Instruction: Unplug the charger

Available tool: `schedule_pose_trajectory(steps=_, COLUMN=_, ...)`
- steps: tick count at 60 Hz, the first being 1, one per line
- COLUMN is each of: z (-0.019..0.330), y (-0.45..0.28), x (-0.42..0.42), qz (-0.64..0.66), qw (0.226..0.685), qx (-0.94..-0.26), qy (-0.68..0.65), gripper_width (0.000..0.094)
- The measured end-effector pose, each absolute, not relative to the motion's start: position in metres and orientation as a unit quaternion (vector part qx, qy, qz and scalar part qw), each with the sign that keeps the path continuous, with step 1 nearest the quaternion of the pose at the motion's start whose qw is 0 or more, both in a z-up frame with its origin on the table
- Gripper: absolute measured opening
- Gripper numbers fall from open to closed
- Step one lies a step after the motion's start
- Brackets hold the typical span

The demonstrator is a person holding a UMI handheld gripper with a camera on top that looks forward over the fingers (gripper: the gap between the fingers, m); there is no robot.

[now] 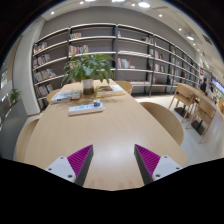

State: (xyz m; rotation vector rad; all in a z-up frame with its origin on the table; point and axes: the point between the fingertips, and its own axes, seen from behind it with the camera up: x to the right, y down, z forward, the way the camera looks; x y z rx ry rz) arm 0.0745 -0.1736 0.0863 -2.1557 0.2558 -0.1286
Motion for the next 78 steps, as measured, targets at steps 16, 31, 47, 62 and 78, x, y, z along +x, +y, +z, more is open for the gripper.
schedule_pose_trajectory(steps=16, z=0.048, y=-0.042, x=0.047, qz=-0.001, qw=0.458, qx=-0.888, qy=0.043, gripper_width=0.0835)
schedule_pose_trajectory(steps=31, z=0.042, y=0.116, x=0.055, qz=0.006, qw=0.476, qx=-0.879, qy=0.02, gripper_width=0.0801)
schedule_pose_trajectory(steps=47, z=0.026, y=0.181, x=0.06, qz=0.011, qw=0.499, qx=-0.867, qy=0.003, gripper_width=0.0367)
schedule_pose_trajectory(steps=62, z=0.025, y=0.182, x=0.057, qz=0.0, qw=0.488, qx=-0.873, qy=0.003, gripper_width=0.0145)
schedule_pose_trajectory(steps=78, z=0.319, y=0.21, x=0.115, qz=0.011, qw=0.667, qx=-0.744, qy=0.031, gripper_width=0.0094)
